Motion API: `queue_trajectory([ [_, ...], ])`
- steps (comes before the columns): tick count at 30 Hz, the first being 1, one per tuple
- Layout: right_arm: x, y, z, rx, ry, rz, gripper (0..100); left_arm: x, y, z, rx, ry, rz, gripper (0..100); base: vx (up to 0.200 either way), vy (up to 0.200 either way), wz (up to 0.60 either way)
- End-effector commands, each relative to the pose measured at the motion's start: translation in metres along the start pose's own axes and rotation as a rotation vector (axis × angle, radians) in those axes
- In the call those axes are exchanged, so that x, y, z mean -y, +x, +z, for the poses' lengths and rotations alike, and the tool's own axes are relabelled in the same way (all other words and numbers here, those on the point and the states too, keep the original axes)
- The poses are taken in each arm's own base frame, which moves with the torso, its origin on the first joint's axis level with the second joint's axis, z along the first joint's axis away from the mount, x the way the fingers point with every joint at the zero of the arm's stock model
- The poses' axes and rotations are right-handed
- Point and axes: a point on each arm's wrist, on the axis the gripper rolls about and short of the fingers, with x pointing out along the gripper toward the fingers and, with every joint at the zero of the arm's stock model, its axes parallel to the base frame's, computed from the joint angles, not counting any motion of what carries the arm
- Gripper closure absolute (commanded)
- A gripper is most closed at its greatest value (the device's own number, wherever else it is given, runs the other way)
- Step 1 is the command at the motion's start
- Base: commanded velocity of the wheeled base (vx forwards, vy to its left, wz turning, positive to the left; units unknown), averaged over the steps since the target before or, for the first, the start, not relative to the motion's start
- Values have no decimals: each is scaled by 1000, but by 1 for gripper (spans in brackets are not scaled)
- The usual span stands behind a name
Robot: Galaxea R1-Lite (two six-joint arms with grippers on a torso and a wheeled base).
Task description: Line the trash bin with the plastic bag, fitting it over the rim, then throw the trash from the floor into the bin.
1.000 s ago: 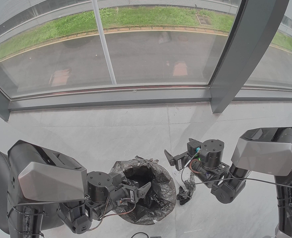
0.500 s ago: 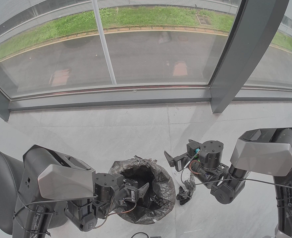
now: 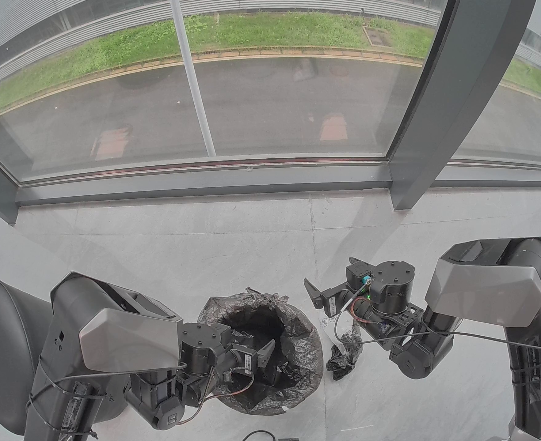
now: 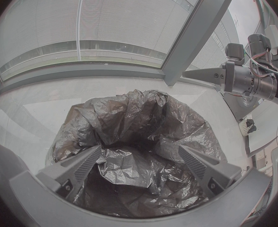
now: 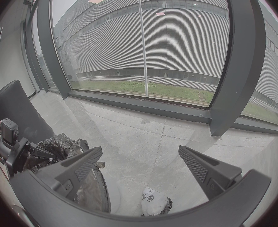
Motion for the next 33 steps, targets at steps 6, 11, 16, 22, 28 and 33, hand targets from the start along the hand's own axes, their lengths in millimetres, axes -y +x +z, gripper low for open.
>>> queue_trajectory([
  [6, 0, 0, -2, -5, -3, 1, 0, 29, -30, 20, 33, 15, -88, 0, 0, 0, 0],
  [11, -1, 0, -6, -22, -6, 3, 0, 43, -50, 35, 73, 21, -139, 0, 0, 0, 0],
  [16, -2, 2, -10, -29, -8, 4, 0, 46, -74, 70, 185, -16, -165, 0, 0, 0, 0],
  [22, 2, -2, 5, 6, 0, -3, 0, 42, -144, 128, 365, -23, -188, 0, 0, 0, 0],
  [28, 2, -2, 8, 16, 2, -15, 0, 25, -222, 167, 495, -25, -85, 0, 0, 0, 0],
  [33, 4, -6, 22, 43, 4, -30, 0, -11, -305, 163, 510, 19, 77, 0, 0, 0, 0],
])
